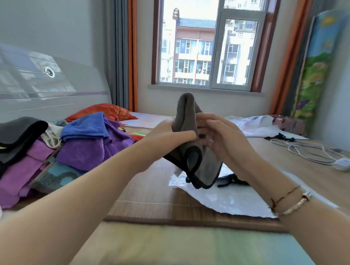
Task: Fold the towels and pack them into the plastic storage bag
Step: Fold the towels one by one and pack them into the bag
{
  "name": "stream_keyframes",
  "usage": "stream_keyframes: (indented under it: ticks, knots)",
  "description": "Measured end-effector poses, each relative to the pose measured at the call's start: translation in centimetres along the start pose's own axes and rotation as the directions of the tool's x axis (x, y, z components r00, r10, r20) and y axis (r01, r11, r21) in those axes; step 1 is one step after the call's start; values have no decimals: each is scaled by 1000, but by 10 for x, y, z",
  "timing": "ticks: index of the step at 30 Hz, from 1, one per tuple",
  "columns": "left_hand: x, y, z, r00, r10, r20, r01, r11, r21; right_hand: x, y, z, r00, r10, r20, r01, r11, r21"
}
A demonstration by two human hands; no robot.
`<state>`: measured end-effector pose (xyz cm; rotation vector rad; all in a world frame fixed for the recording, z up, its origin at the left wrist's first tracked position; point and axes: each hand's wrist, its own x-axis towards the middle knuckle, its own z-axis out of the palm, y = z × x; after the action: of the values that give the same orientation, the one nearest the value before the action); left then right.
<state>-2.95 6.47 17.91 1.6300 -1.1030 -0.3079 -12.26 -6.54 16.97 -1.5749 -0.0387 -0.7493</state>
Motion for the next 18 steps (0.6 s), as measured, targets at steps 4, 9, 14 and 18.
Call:
stream_keyframes:
  ticks: [4, 9, 14, 18]
  knots:
    - [-15, 16, 34, 992, -107, 67, 119, 972, -202, -33, -4, -43, 966, -181, -187, 39, 811, -584]
    - [-26, 13, 74, 959, -153, 239, 232, 907, -350, -62, -5, -97, 962, 241, -131, -274, 851, -449]
    - [-3, -8, 99, 991, -112, 77, 111, 994, 20, -79, -10, -130, 970, 152, -188, -242, 587, -772]
    - [20, -42, 98, 991, 131, -8, -108, 849, 517, -80, -9, -148, 982, 134, -135, -174, 341, -924]
